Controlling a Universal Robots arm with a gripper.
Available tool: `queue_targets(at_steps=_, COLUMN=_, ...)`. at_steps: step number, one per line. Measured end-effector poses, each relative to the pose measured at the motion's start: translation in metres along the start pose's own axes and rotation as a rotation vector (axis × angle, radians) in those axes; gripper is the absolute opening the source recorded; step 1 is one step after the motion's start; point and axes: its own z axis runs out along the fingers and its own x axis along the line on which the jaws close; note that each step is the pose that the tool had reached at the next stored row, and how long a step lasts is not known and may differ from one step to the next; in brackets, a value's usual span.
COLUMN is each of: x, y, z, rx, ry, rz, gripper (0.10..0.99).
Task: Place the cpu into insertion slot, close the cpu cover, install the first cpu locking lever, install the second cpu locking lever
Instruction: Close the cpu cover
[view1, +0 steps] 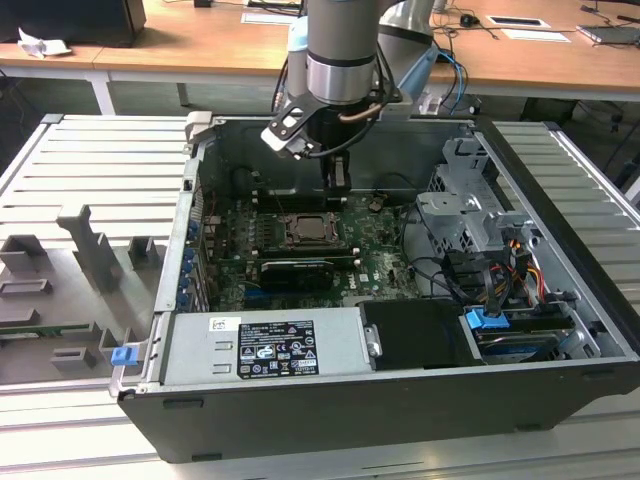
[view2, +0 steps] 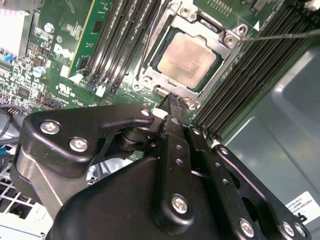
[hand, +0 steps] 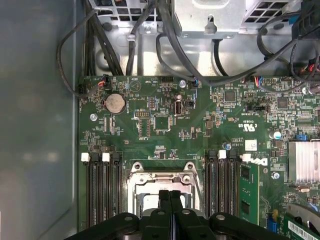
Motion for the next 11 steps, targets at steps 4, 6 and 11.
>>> queue_targets(at_steps=4, x=0.0, y=-0.0054, z=0.003, rx=0.0, ry=0.0001, rz=-0.002, gripper=0.106)
queue_targets(at_steps=6, x=0.0001, y=-0.0066, z=0.0066, rx=0.0, ry=0.0019, rz=-0.026, gripper=0.106)
queue_targets(at_steps=11, x=0.0, y=-0.0222, z=0.011, rx=0.001, ry=0.0038, rz=-0.044, gripper=0.106)
